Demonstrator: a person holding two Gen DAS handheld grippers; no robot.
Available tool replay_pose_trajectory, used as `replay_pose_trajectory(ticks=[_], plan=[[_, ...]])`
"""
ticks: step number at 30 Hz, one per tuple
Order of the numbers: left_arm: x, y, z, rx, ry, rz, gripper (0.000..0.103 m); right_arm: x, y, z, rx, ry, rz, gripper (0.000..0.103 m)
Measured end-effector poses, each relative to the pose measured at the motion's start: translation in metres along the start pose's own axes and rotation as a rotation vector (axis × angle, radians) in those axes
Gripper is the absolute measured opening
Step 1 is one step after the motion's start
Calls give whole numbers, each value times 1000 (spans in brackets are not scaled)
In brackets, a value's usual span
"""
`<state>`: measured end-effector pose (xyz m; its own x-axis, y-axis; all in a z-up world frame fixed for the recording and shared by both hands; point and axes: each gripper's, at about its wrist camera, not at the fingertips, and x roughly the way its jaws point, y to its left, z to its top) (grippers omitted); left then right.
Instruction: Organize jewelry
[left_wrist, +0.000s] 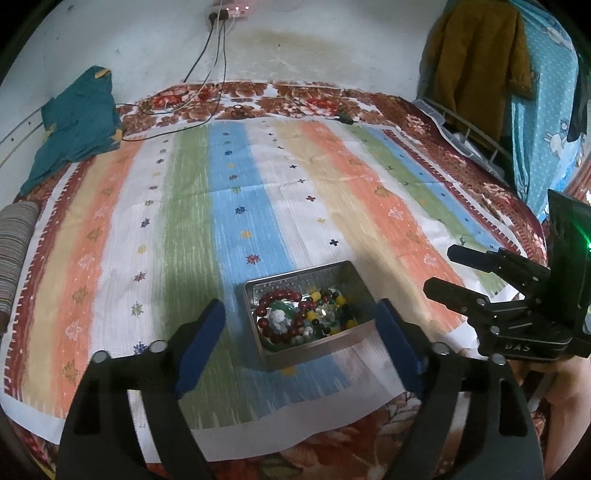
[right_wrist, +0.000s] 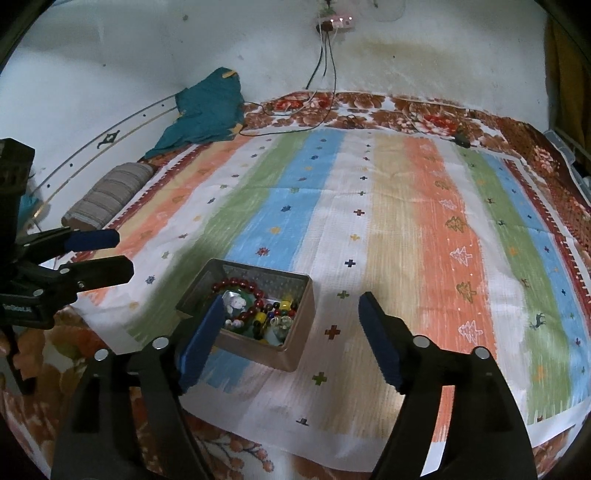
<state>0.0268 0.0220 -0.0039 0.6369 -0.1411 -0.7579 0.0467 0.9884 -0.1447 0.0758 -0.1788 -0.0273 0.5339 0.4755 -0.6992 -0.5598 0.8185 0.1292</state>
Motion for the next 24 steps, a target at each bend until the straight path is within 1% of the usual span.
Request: replay_pose_trajectory(ticks=[1, 3, 5, 6, 8, 13, 17, 24], plan=[[-1, -1, -1, 3, -1, 3, 88, -1, 0, -1, -1, 1, 0, 81], [-2, -4, -3, 11, -6, 14, 94, -2, 0, -3, -1, 2, 1, 83], [-4, -5, -4, 21, -14, 33, 97, -5, 0, -3, -4, -7, -11, 87], [-5, -6, -5, 25, -18, 43, 97, -6, 0, -4, -10, -12, -18, 87], [-6, -5, -5, 24, -19, 44, 97, -8, -1, -5, -7, -14, -17, 92], [-8, -1, -8, -1, -11, 53, 97, -12, -2, -8, -3, -20, -5, 95], [-11, 0, -11, -9, -11, 46, 97, -13, -1, -9, -7, -16, -1, 95], [-14, -5, -15, 7, -19, 44, 97, -15, 1, -10, -11, -27, 1, 95]])
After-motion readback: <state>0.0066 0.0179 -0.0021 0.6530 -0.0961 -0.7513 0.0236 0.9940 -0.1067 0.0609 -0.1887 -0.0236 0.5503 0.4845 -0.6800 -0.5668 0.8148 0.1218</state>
